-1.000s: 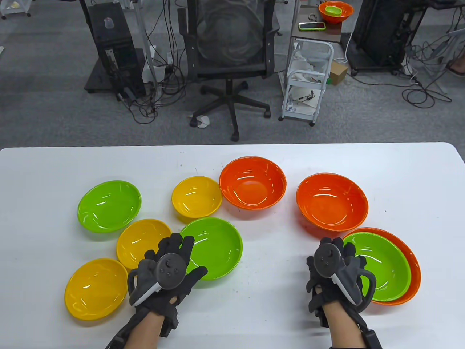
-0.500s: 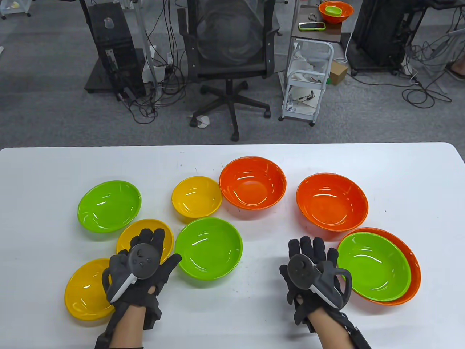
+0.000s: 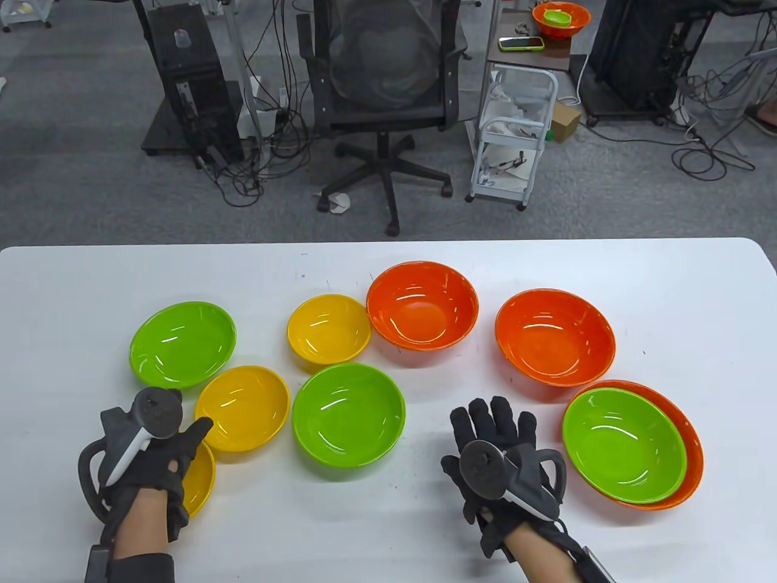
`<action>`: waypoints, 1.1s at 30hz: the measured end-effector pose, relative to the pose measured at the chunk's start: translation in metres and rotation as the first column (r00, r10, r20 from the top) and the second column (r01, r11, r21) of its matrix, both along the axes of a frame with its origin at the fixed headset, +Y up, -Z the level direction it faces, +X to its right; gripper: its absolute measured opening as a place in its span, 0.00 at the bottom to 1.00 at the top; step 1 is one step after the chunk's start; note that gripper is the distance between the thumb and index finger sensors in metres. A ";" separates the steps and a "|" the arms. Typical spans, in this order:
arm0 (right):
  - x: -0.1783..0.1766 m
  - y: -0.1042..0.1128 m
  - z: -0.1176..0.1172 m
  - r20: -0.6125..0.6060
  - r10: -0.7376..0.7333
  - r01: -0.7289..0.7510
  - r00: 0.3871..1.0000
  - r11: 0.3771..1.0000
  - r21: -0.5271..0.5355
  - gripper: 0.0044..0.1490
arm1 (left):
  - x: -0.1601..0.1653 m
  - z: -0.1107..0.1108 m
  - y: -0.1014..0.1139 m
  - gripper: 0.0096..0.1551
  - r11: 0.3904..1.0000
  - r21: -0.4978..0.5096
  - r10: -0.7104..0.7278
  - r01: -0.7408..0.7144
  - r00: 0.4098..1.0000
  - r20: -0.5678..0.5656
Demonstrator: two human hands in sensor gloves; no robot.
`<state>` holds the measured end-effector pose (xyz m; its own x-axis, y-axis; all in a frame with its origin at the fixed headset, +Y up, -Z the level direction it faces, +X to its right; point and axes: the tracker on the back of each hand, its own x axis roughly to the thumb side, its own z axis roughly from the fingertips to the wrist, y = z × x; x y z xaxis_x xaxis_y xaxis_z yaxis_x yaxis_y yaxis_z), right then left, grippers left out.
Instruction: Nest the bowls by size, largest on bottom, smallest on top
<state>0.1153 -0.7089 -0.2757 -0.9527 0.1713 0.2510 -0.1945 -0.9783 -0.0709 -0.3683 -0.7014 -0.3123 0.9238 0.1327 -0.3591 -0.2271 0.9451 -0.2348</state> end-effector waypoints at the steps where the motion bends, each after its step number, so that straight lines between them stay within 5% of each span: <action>1: 0.000 0.000 0.000 -0.003 -0.001 0.001 1.000 1.000 0.000 0.47 | -0.004 0.000 0.000 0.49 1.000 -0.014 -0.003 0.003 1.000 -0.010; 7: 0.002 -0.001 -0.001 -0.003 -0.007 0.007 1.000 1.000 -0.011 0.46 | -0.027 -0.003 -0.008 0.48 0.985 -0.170 0.000 -0.013 0.997 -0.081; 15: 0.003 -0.002 -0.001 -0.016 -0.024 0.024 1.000 0.999 -0.021 0.47 | -0.038 -0.006 -0.024 0.45 0.967 -0.253 -0.002 -0.030 0.993 -0.122; 33: 0.009 0.001 -0.003 0.006 -0.049 0.049 0.999 0.998 -0.046 0.46 | -0.051 -0.005 -0.030 0.27 0.971 -0.233 0.004 -0.043 0.987 -0.162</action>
<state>0.1247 -0.7076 -0.2791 -0.9441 0.2290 0.2372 -0.2420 -0.9699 -0.0269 -0.4197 -0.7315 -0.3177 0.8495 0.0477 -0.5254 -0.3012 0.8615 -0.4088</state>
